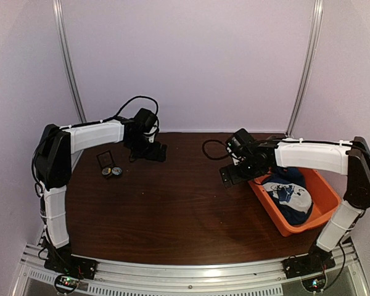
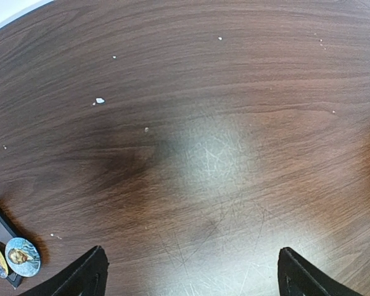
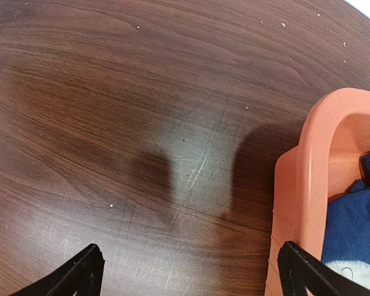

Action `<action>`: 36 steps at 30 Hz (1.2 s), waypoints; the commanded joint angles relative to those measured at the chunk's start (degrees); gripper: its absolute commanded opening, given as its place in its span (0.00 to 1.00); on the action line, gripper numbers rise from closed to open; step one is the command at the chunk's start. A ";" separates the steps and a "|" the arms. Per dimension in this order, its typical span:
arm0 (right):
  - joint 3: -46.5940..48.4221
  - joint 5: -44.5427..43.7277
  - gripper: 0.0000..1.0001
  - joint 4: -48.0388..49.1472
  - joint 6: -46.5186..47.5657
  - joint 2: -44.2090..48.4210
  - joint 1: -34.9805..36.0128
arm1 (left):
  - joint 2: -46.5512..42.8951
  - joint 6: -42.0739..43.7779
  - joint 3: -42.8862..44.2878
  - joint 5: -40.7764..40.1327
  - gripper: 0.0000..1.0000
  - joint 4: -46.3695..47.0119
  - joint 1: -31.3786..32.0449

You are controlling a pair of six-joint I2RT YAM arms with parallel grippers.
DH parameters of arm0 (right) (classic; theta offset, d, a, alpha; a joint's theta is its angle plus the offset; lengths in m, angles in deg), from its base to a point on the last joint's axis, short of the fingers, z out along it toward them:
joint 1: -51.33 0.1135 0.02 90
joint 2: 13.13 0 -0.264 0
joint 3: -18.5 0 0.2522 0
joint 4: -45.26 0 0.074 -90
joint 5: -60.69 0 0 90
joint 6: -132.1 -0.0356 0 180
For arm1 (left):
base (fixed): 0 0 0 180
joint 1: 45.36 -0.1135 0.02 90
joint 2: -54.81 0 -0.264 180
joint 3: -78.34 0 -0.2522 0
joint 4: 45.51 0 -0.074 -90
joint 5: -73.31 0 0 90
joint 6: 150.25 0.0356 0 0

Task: Pin the brooch onto the clothing
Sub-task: Move the bin to the corner of the board.

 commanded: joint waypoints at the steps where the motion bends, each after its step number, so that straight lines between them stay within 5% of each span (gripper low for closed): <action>1: -1.38 -6.45 1.00 -3.32 -0.26 -0.28 -0.71 | -1.82 -0.57 -0.75 -0.43 0.97 1.22 -0.41; 36: -7.55 -6.79 1.00 -6.61 2.12 10.02 -14.38 | -1.42 -0.04 -1.11 -1.12 0.98 1.48 -0.45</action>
